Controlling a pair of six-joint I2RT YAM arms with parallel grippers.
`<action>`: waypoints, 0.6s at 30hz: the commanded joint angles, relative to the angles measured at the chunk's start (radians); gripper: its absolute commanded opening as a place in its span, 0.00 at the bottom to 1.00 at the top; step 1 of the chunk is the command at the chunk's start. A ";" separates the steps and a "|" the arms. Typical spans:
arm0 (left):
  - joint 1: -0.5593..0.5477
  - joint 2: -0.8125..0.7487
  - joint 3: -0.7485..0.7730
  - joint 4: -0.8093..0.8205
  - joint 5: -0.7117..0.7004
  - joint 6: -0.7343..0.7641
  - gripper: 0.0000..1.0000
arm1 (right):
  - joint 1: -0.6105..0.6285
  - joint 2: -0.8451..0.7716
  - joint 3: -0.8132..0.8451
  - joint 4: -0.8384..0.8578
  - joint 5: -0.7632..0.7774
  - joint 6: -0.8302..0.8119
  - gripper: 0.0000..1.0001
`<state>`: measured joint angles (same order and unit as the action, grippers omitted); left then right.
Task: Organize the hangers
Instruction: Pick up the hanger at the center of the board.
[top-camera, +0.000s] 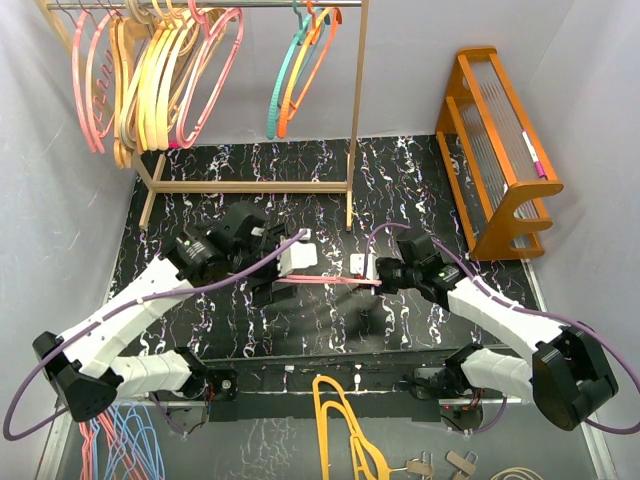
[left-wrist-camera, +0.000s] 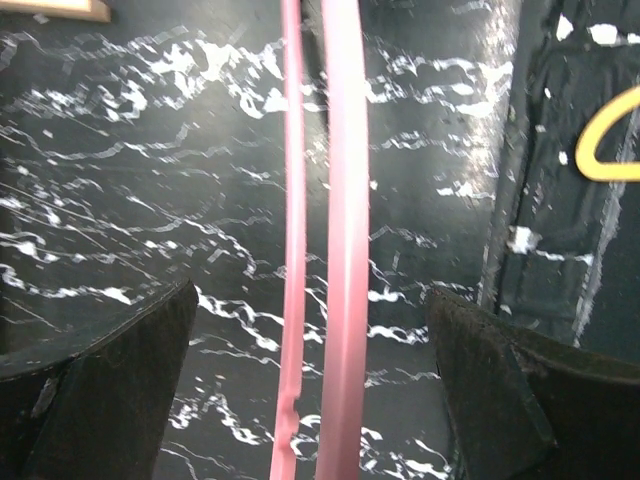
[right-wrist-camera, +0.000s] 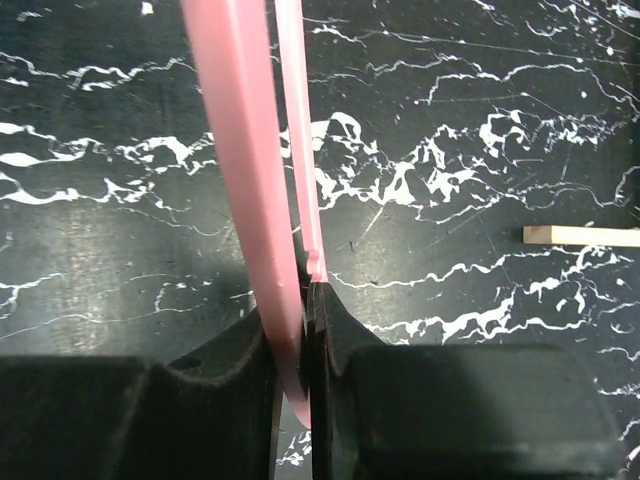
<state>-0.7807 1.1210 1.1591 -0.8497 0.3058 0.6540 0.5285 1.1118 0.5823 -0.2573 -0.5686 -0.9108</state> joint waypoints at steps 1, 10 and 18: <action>0.003 0.051 0.121 -0.038 0.032 0.036 0.96 | 0.008 -0.017 0.074 -0.100 -0.102 0.001 0.08; 0.003 0.175 0.219 -0.168 0.056 0.104 0.67 | 0.008 -0.004 0.081 -0.144 -0.072 -0.021 0.08; 0.004 0.162 0.239 -0.203 0.009 0.139 0.00 | 0.008 0.012 0.080 -0.146 -0.045 -0.027 0.08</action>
<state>-0.7776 1.3071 1.3624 -0.9844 0.3218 0.7708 0.5304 1.1122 0.6331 -0.3786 -0.5877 -0.9119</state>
